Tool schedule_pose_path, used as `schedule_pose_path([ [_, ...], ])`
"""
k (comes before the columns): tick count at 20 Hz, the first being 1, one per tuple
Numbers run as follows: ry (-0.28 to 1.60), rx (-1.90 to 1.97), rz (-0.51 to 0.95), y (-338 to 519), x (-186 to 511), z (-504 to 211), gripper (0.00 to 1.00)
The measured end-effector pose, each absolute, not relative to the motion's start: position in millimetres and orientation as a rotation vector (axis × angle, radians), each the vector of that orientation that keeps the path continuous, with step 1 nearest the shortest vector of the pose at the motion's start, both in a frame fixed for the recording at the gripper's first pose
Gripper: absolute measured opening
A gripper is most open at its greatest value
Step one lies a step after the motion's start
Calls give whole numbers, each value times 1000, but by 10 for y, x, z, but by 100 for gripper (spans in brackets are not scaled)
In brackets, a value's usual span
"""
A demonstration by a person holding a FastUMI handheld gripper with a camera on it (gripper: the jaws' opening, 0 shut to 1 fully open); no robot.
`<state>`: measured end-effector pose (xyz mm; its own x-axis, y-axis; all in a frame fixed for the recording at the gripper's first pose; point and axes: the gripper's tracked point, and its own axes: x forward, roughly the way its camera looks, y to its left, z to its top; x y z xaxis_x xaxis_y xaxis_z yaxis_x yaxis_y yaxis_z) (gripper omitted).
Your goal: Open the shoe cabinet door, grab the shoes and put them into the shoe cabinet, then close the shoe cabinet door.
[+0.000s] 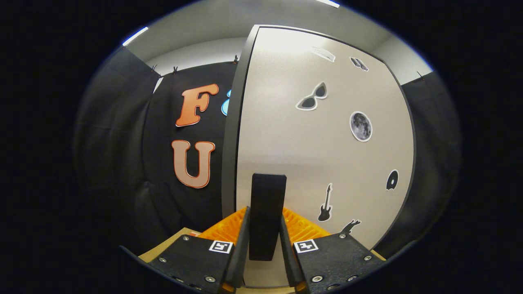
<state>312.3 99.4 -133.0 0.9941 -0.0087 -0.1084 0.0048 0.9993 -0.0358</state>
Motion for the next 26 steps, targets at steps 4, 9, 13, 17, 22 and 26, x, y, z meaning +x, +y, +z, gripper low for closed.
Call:
schedule_pose_path([
  [4,133,9,-4,996,3125,-1353,36],
  [9,144,27,14,995,3068,-1344,32],
  [13,153,42,33,965,2924,-1327,30],
  [17,161,62,37,897,2643,-1306,29],
  [22,175,51,12,707,2243,-1270,29],
  [26,192,54,6,532,1975,-1261,27],
])
